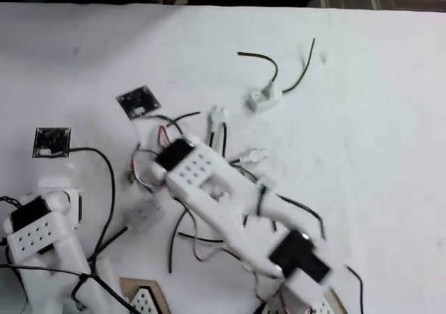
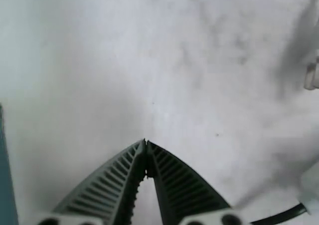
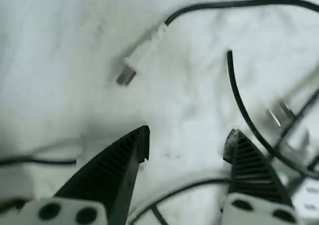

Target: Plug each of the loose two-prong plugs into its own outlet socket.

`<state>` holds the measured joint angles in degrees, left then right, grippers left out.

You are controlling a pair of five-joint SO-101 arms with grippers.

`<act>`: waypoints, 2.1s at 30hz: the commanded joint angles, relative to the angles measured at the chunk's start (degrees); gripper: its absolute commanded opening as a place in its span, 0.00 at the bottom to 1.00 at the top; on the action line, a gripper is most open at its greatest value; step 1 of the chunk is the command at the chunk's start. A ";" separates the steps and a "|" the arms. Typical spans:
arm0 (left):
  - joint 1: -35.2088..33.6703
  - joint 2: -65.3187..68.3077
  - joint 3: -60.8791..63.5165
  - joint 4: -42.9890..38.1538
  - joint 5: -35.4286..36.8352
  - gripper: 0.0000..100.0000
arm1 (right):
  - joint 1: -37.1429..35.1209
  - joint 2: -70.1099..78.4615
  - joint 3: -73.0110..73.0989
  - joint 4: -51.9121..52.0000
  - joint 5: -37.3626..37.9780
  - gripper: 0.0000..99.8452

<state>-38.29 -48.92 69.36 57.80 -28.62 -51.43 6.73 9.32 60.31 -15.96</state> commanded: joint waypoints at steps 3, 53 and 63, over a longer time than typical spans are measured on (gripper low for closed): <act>-1.01 -1.54 1.05 -1.14 0.18 0.02 | -0.75 10.24 -12.84 -4.26 -4.66 0.25; 22.20 -1.63 -17.76 10.55 15.12 0.02 | 4.18 -41.27 0.62 31.43 10.29 0.02; 36.00 -1.71 -27.34 20.75 19.60 0.02 | 3.21 -54.46 21.45 17.54 13.54 0.02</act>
<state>-5.93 -49.10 46.15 75.91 -9.71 -48.09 -44.79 27.96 82.20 -3.12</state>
